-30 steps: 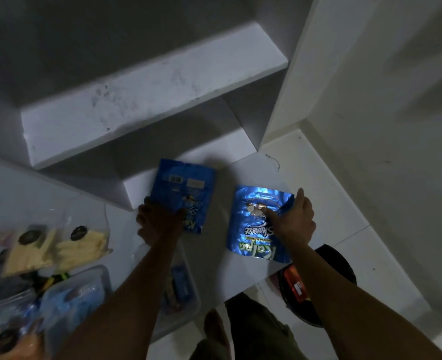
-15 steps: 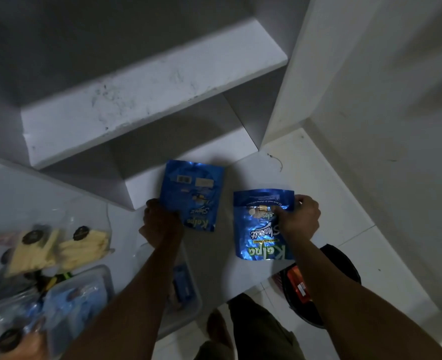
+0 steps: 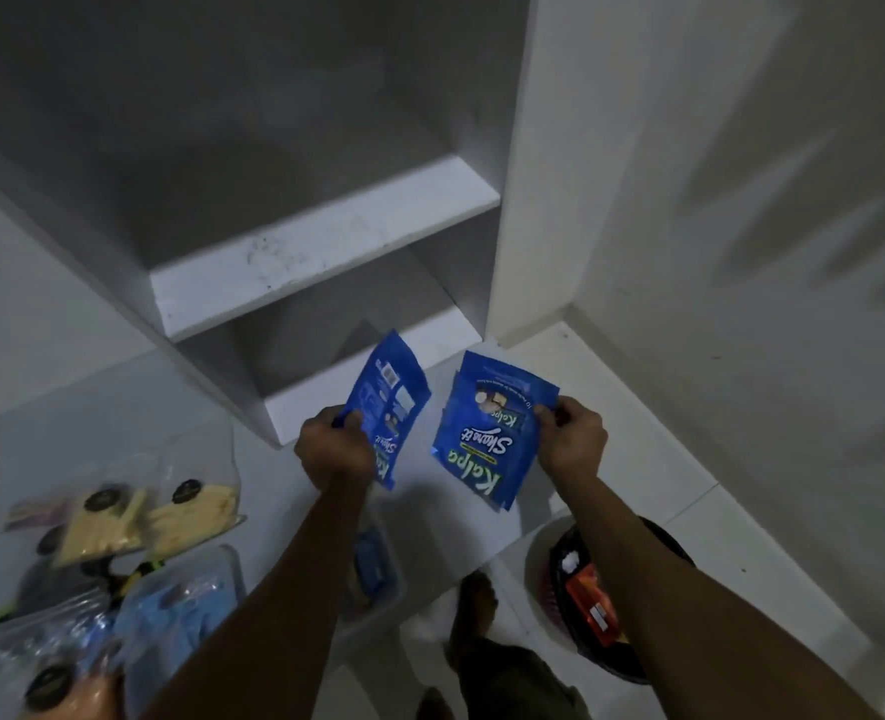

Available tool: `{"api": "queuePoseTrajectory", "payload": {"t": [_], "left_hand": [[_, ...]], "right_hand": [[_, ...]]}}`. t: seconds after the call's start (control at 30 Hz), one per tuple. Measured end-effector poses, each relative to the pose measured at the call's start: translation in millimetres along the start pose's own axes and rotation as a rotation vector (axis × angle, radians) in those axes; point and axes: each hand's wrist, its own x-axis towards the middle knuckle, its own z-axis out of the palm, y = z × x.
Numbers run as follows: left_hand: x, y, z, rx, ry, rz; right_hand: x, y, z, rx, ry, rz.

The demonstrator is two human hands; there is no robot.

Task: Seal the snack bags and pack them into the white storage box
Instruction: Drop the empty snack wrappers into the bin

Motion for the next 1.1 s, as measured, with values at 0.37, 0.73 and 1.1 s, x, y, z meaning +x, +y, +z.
{"api": "queuePoseTrajectory", "payload": {"t": [0.37, 0.73, 1.1], "left_hand": [[-99, 33, -1, -0.139, -0.179, 0.213], [-242, 54, 67, -0.058, -0.454, 0.362], [-370, 13, 127, 0.056, -0.601, 0.377]], "right_hand": [[-61, 11, -118, 0.018, 0.364, -0.001], [-104, 107, -256, 0.026, 0.611, 0.231], [-131, 217, -309, 0.002, 0.607, 0.463]]}}
